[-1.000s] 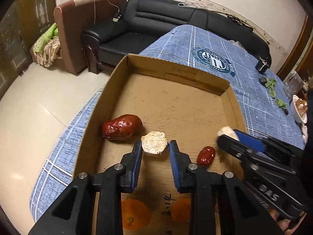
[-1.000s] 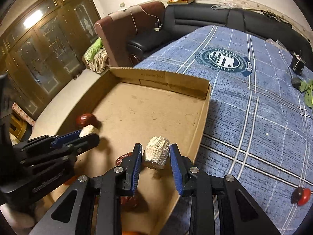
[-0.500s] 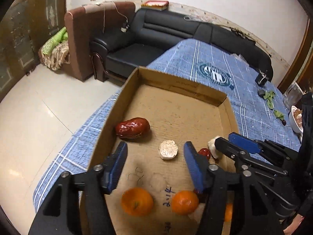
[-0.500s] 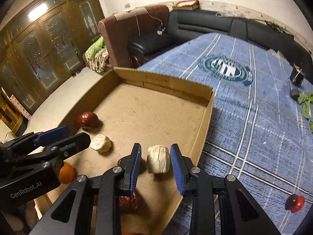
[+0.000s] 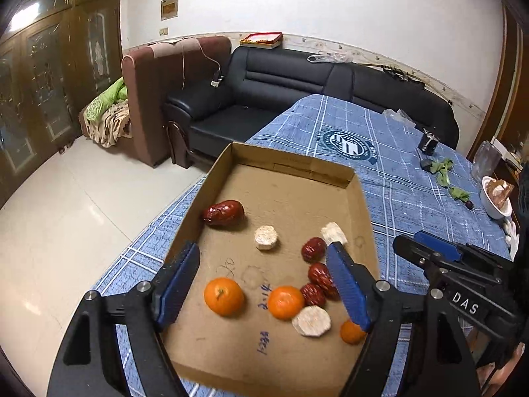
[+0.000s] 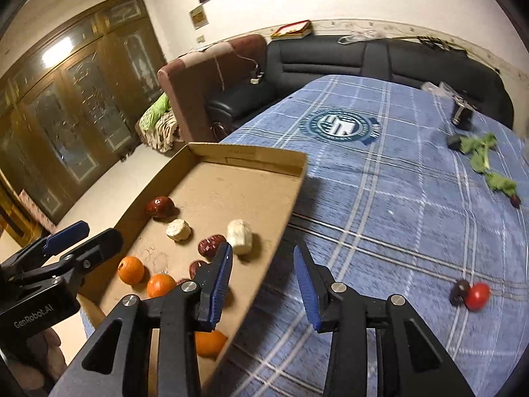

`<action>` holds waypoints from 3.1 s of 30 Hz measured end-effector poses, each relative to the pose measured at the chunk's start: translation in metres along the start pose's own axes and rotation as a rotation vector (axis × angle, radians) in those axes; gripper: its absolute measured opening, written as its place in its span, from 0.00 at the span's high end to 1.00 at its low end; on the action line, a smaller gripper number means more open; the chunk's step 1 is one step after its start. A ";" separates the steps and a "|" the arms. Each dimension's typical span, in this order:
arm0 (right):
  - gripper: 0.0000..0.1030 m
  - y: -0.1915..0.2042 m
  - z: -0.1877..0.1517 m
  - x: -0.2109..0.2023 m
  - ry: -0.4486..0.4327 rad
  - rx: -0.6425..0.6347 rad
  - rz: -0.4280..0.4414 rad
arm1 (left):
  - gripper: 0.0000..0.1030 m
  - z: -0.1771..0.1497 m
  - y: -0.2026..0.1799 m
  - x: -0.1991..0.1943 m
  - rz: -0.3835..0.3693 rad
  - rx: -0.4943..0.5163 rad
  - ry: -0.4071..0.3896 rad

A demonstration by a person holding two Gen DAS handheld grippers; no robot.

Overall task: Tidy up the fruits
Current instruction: 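Carry the slice and root piece into the box and open both tools, then grasp the red tomato with the right tool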

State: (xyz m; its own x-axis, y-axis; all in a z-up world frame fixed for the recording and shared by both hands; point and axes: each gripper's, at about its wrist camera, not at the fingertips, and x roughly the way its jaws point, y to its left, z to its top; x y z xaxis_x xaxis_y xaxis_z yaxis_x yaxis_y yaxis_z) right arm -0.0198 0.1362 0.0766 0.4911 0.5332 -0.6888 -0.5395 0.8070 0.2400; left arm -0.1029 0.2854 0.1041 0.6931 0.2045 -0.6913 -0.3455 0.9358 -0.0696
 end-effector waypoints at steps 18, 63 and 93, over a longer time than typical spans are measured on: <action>0.53 -0.040 -0.038 -0.066 -0.076 0.076 -0.040 | 0.24 -0.022 -0.053 -0.040 -0.011 0.126 -0.042; 0.49 -0.185 -0.056 -0.042 -0.015 0.202 -0.269 | 0.24 -0.057 -0.152 0.033 -0.246 0.270 0.174; 0.60 -0.228 -0.049 -0.034 -0.024 0.350 -0.293 | 0.24 -0.060 -0.188 0.047 -0.287 0.325 0.205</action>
State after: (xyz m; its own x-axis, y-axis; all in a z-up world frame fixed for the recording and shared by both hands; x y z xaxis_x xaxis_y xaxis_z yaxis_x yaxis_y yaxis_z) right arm 0.0530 -0.0782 0.0118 0.6066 0.2719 -0.7471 -0.1142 0.9598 0.2565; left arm -0.0437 0.1017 0.0412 0.5815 -0.1052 -0.8067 0.0799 0.9942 -0.0721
